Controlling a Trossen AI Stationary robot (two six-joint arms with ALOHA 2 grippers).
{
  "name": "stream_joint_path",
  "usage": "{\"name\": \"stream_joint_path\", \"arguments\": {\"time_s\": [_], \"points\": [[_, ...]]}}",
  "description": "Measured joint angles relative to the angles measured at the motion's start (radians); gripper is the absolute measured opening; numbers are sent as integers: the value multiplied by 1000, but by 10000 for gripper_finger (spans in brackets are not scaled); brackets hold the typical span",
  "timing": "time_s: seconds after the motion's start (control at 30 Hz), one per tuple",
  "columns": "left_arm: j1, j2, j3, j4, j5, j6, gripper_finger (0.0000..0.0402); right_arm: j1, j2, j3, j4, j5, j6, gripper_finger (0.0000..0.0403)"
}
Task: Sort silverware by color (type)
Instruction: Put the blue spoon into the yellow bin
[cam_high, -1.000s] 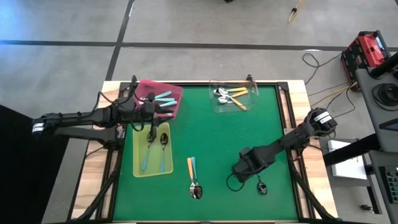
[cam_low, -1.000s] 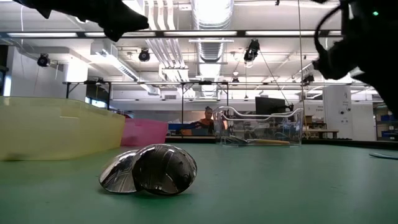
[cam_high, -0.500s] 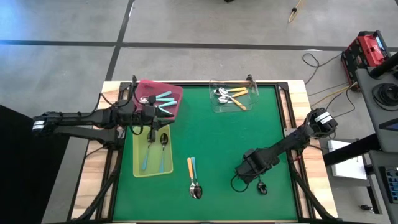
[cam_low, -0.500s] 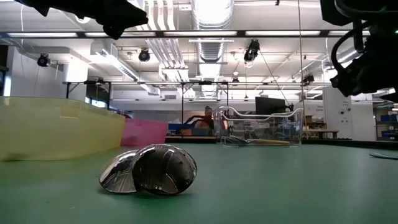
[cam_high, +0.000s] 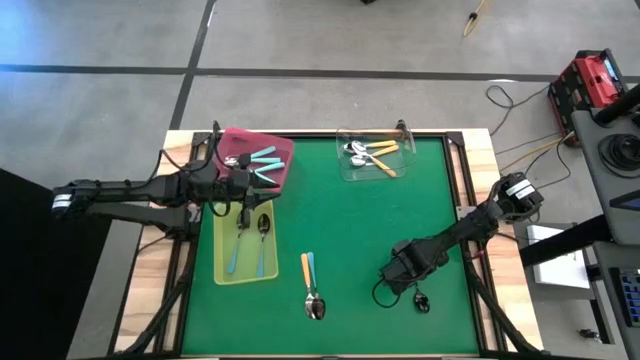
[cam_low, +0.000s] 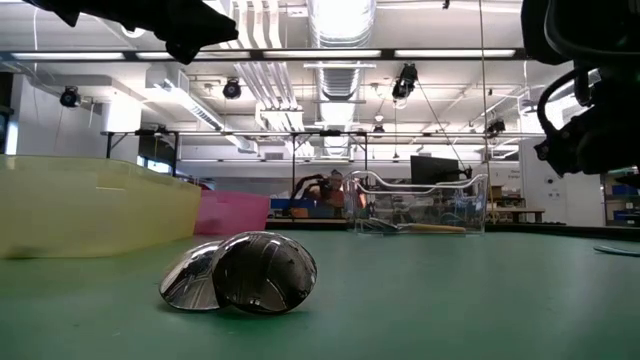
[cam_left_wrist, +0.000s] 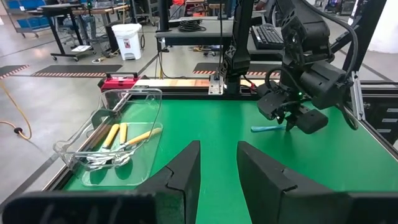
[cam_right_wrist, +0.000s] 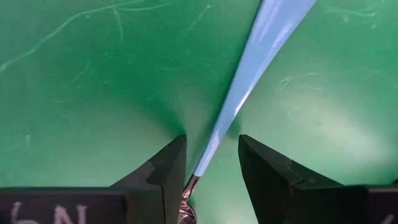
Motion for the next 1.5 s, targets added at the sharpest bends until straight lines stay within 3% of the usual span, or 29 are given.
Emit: {"name": "stream_joint_path", "arguments": {"time_s": [0.37,0.63,0.87,1.1,1.3,1.5], "points": [[0,0,0,-1,0,5,87,1,8,-2,56,28,7,21],[0,0,0,-10,-2,8,87,2,-8,-4,59,50,-4,15],[0,0,-11,-7,0,20,87,-4,-68,27,70,241,-75,14],[-2,9,-35,20,130,56,87,-33,-95,106,147,430,-330,13],[-2,67,-81,185,335,58,87,-89,-94,146,394,566,-625,13],[-6,152,-99,344,349,61,92,-128,-94,134,698,602,-962,13]]}}
